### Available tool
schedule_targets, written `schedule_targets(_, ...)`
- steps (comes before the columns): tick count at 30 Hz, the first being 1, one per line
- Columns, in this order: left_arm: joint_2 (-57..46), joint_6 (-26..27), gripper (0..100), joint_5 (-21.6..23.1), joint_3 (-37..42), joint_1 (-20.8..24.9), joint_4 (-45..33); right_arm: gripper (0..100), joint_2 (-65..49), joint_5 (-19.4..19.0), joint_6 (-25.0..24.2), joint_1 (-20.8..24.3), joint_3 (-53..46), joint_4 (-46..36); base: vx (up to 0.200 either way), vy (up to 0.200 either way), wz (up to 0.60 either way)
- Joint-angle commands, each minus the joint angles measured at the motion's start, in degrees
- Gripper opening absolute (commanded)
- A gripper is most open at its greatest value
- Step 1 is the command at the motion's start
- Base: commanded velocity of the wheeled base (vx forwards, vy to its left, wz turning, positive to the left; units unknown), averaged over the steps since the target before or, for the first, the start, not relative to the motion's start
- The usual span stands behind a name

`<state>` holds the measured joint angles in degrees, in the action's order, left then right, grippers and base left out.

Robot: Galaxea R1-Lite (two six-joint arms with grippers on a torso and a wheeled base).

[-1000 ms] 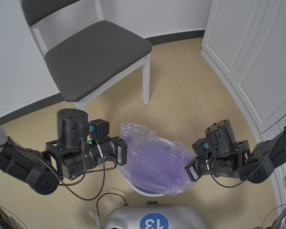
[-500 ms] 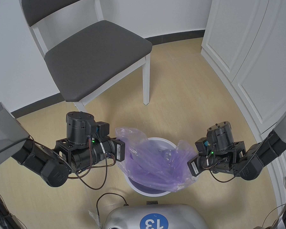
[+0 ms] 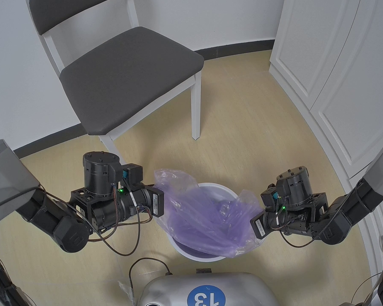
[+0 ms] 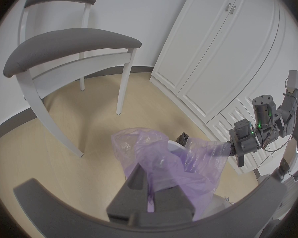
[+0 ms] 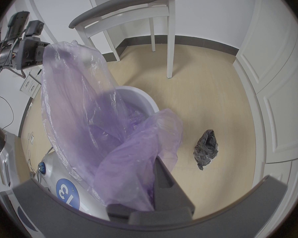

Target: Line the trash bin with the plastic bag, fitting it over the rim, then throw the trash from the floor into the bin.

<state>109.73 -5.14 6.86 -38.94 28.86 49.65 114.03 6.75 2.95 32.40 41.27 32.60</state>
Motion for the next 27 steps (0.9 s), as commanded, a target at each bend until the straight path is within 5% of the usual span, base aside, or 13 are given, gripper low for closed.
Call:
schedule_targets(1,-0.48,0.05,0,-0.18,-0.09,0.06,0.18,0,-0.39,0.01,-0.31,0.03,-0.13,0.01,-0.200,0.000,0.00)
schedule_targets(27,-5.05,0.49,0,-0.89,-3.43,1.73,-3.69,0,-5.22,-0.07,-2.07,0.03,0.66,-3.42,0.000,0.000,0.00)
